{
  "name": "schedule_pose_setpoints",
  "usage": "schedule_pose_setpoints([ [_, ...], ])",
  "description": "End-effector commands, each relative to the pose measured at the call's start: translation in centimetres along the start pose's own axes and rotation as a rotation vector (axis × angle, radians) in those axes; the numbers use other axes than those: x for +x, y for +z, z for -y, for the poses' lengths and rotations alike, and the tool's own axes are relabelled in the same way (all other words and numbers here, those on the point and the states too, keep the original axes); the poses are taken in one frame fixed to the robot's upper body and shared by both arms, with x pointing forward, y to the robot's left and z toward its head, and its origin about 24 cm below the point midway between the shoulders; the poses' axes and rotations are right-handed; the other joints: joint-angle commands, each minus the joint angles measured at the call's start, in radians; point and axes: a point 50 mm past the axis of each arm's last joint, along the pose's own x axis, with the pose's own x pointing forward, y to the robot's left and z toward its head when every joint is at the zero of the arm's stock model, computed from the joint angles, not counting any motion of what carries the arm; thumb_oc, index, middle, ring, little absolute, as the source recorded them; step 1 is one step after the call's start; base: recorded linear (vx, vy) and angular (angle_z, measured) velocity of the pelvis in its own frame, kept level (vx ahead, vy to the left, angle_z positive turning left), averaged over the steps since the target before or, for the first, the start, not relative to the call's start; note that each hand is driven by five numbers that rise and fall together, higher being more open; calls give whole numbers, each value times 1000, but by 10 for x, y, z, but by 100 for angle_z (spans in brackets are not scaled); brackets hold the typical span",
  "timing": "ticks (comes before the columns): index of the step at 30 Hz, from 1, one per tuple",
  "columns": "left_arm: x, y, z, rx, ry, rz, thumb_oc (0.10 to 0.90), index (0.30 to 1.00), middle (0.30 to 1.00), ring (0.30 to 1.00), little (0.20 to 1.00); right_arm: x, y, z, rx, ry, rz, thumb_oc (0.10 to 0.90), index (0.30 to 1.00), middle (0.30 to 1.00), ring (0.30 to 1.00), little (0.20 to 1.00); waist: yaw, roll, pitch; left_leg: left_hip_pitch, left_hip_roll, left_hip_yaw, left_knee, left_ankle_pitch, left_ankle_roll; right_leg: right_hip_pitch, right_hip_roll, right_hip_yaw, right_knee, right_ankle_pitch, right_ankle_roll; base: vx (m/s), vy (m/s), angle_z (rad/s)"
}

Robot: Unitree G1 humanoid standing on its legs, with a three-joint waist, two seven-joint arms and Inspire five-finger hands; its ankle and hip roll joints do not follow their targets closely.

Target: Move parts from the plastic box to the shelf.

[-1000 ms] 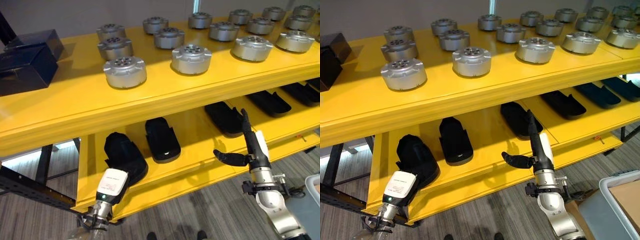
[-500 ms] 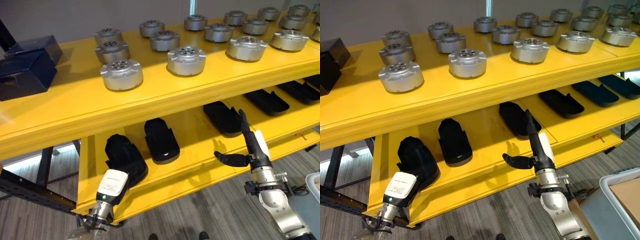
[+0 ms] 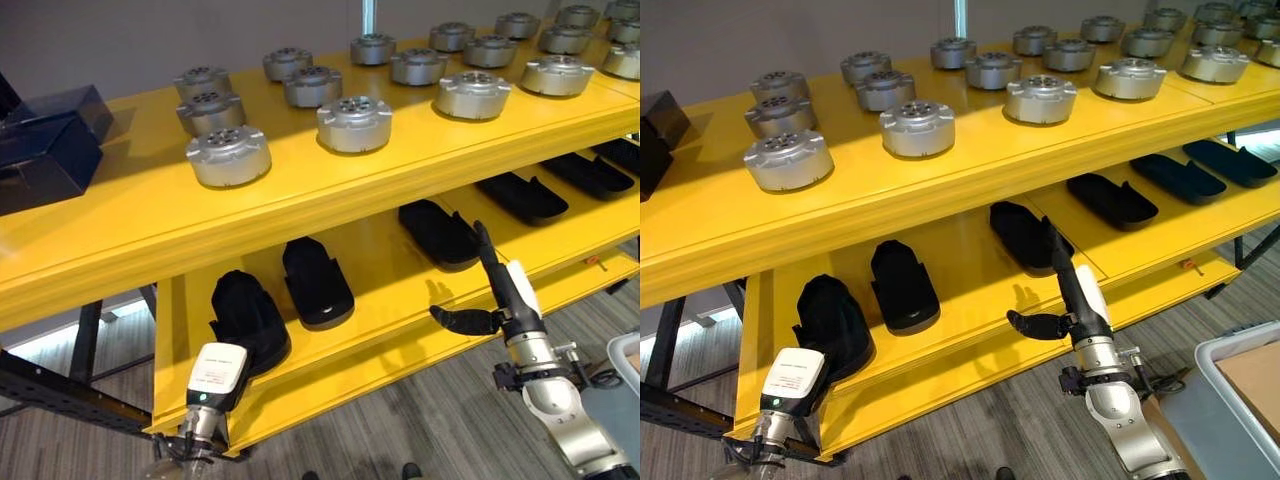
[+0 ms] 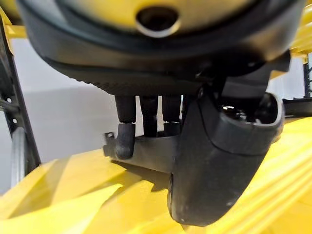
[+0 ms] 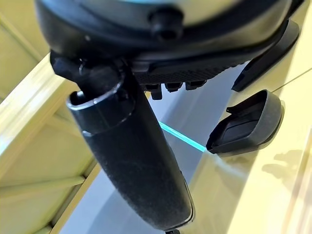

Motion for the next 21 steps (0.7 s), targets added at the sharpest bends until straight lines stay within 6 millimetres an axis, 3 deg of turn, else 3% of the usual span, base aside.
schedule_pose_setpoints([
  [1,-12,-109,-18,305,-157,-472,900,1000,1000,1000,1000,37,54,27,24,-119,294,900,1000,1000,1000,1000,29,-43,35,35,44,36,76,-121,-6,-50,-47,-5,139,-104,37,0,0,0],
  [10,-8,-115,-24,243,-126,-569,900,1000,1000,1000,1000,35,52,25,27,-120,281,900,1000,1000,1000,1000,34,-50,35,37,47,32,77,-121,-6,-48,-46,-6,143,-107,34,0,0,0],
  [21,2,-108,-25,216,-123,-539,900,1000,1000,1000,1000,34,51,24,27,-120,272,900,1000,1000,1000,1000,35,-52,40,35,49,30,82,-122,-6,-48,-48,-8,146,-107,33,0,0,0],
])
